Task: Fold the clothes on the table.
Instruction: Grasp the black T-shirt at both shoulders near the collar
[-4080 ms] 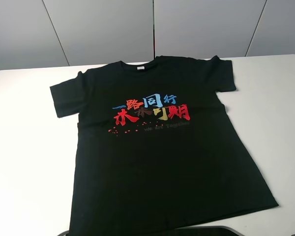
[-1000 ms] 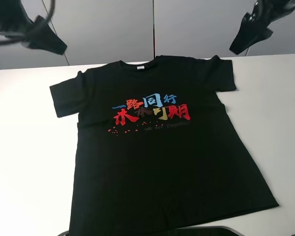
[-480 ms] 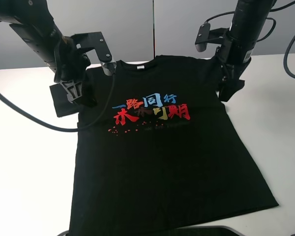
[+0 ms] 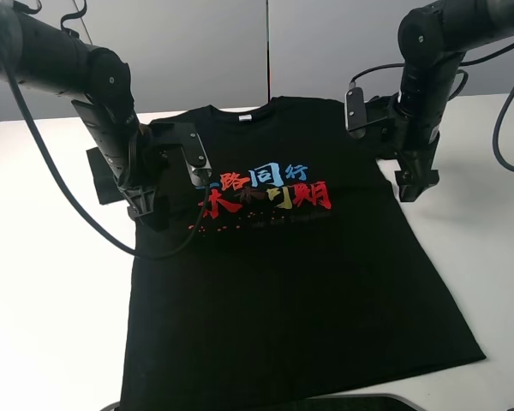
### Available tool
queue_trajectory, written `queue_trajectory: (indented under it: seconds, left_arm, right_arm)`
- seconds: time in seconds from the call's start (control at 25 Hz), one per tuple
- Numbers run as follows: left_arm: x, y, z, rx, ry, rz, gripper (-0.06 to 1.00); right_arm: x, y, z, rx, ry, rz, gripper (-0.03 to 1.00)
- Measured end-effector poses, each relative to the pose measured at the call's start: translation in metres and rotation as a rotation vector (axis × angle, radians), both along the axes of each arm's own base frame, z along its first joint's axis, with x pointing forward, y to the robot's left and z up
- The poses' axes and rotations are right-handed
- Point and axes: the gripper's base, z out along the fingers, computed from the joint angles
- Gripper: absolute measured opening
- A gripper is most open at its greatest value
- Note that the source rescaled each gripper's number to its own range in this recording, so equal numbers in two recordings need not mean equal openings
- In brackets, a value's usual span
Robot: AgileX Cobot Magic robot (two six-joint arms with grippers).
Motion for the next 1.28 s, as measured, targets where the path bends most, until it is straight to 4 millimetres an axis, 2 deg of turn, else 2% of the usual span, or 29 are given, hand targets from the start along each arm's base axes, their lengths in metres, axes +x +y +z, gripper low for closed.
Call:
queue_trajectory:
  seconds: [0.28, 0.56, 0.88, 1.12, 1.28]
  left_arm:
    - [0.001, 0.005, -0.001, 0.063, -0.013, -0.014, 0.98]
    - [0.001, 0.007, -0.001, 0.084, -0.004, -0.017, 0.98]
    - [0.001, 0.007, -0.001, 0.086, -0.005, -0.018, 0.98]
    - [0.000, 0.008, -0.021, 0.111, 0.033, -0.020, 0.98]
    - [0.001, 0.007, -0.027, 0.109, 0.031, -0.023, 0.98]
  right_arm:
    - [0.002, 0.009, -0.004, 0.076, -0.014, 0.056, 0.98]
    - [-0.003, 0.032, -0.026, 0.098, 0.017, 0.132, 0.98]
    - [-0.001, 0.033, -0.027, 0.103, -0.003, 0.137, 0.98]
    - [0.000, 0.033, -0.027, 0.104, -0.004, 0.137, 0.98]
    - [0.000, 0.033, -0.027, 0.104, -0.004, 0.137, 0.98]
